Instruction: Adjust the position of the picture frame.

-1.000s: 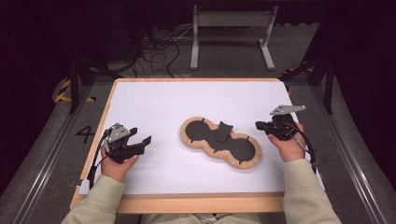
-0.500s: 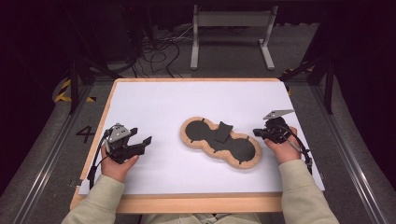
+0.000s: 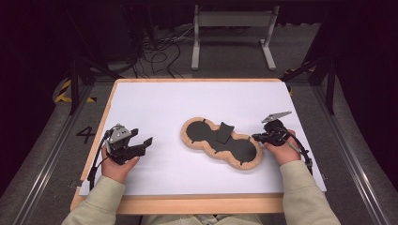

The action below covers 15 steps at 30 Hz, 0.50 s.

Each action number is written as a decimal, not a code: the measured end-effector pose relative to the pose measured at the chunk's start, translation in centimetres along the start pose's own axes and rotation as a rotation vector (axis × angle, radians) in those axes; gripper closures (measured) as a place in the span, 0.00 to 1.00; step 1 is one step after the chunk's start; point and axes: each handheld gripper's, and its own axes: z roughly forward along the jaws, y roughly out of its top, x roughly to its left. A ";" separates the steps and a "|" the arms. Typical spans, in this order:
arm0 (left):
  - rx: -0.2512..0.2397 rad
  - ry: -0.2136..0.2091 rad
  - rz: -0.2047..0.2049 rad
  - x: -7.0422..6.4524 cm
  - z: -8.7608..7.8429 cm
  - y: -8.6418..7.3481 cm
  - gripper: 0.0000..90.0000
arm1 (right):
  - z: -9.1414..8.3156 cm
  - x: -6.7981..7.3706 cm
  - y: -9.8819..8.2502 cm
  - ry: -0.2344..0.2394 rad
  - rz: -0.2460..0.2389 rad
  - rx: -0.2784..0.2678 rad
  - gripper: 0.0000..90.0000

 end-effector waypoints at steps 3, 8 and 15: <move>0.001 -0.001 0.001 0.0 0.1 0.0 0.36 | -0.1 0.4 0.0 0.003 -0.015 0.011 1.00; 0.003 -0.007 -0.002 0.0 0.2 0.1 0.36 | -0.4 1.5 -0.1 0.005 -0.043 0.039 1.00; -0.002 -0.015 -0.006 -0.1 0.4 0.1 0.36 | -0.7 3.9 -0.3 0.040 -0.109 0.094 1.00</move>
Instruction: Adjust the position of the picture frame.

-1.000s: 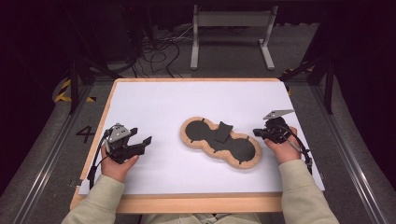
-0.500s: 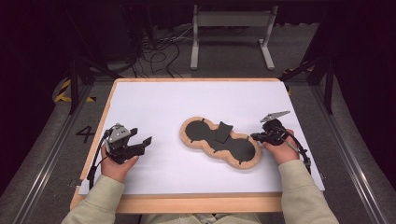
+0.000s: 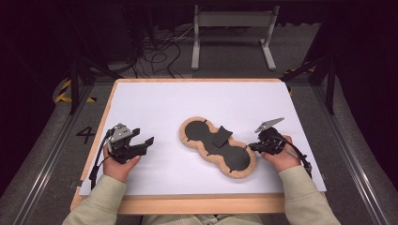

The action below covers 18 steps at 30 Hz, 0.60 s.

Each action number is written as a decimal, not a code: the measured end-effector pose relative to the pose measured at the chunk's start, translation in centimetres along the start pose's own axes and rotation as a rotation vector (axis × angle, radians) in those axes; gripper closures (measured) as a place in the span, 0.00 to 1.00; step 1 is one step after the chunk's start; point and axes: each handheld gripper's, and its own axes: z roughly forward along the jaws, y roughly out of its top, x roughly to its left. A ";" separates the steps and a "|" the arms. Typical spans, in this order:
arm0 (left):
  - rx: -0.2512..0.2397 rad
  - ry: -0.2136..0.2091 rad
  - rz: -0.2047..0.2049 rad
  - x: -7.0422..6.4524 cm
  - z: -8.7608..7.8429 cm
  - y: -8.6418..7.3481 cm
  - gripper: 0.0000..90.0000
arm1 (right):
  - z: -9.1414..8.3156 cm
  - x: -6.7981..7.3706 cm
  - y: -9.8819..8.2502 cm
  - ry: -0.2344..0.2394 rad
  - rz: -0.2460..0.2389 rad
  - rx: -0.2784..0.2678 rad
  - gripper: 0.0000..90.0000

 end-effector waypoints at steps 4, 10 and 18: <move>0.000 -0.005 -0.001 0.0 0.1 0.0 0.37 | -0.1 1.3 -0.1 0.021 -0.034 0.017 1.00; 0.006 -0.008 -0.002 0.0 0.2 0.1 0.37 | 0.0 2.8 0.1 0.045 -0.076 0.036 1.00; 0.022 -0.012 -0.004 -0.1 0.3 0.2 0.40 | 0.4 6.1 0.8 0.070 -0.184 0.080 1.00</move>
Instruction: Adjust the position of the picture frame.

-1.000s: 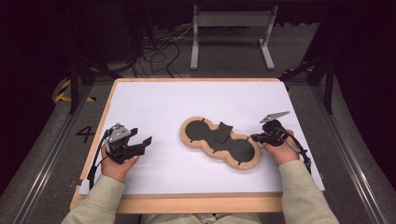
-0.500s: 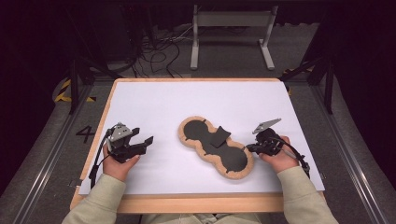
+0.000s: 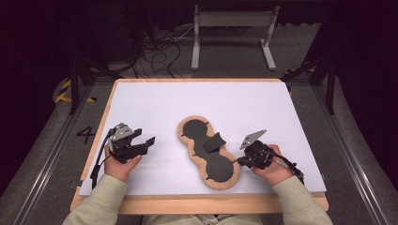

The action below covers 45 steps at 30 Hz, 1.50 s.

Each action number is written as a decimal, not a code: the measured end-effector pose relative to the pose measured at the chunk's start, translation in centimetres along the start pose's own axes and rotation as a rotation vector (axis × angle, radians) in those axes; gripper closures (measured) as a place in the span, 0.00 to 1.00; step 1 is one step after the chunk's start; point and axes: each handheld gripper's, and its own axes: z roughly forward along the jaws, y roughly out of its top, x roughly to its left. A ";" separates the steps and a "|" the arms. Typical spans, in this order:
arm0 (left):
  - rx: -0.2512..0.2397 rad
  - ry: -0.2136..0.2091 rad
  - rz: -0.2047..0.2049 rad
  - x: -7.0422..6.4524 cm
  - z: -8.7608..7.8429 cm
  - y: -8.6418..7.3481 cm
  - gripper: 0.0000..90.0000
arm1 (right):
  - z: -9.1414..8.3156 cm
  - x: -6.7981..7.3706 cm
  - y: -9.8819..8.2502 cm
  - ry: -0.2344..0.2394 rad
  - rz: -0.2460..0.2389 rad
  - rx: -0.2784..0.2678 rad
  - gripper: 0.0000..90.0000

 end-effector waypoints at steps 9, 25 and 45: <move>0.047 0.000 -0.012 -0.1 0.6 0.2 0.54 | 0.7 1.8 1.0 0.051 -0.069 0.006 1.00; 0.291 -0.134 -0.008 -2.9 6.1 3.0 1.00 | -1.0 0.3 0.1 -0.067 0.003 -0.082 1.00; 0.488 -0.209 0.032 -5.4 11.7 5.3 1.00 | -1.5 0.2 -1.1 -0.089 0.025 -0.101 1.00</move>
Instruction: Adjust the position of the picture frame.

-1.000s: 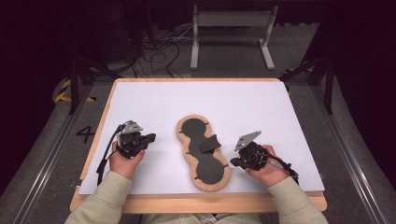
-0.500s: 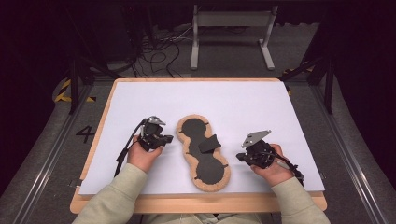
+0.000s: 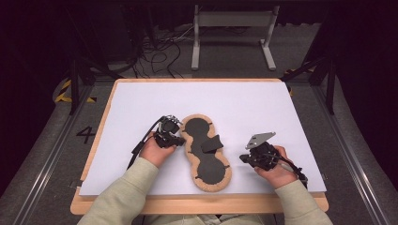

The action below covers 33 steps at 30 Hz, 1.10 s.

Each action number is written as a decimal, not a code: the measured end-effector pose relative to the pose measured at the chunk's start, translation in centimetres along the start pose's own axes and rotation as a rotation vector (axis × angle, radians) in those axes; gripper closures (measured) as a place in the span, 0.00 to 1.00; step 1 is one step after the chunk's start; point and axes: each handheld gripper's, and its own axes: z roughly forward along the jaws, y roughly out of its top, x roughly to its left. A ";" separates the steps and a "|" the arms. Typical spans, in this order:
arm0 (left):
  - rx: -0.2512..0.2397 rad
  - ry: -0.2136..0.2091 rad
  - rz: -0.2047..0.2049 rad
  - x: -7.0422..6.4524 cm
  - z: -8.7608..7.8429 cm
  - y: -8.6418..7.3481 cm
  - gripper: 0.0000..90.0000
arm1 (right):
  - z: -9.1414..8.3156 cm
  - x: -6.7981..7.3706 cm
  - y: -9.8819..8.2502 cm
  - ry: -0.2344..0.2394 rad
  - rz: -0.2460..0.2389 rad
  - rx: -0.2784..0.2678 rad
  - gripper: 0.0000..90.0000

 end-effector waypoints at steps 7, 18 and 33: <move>-0.029 0.018 0.005 -0.3 1.2 1.6 1.00 | -0.4 0.4 -0.4 -0.004 0.001 -0.003 1.00; -0.044 0.014 0.033 -1.5 3.5 4.9 1.00 | -1.3 1.2 -1.7 -0.017 0.026 0.001 1.00; -0.116 0.012 0.050 -0.6 -0.8 2.0 1.00 | 0.7 2.8 -0.1 0.038 -0.058 0.063 1.00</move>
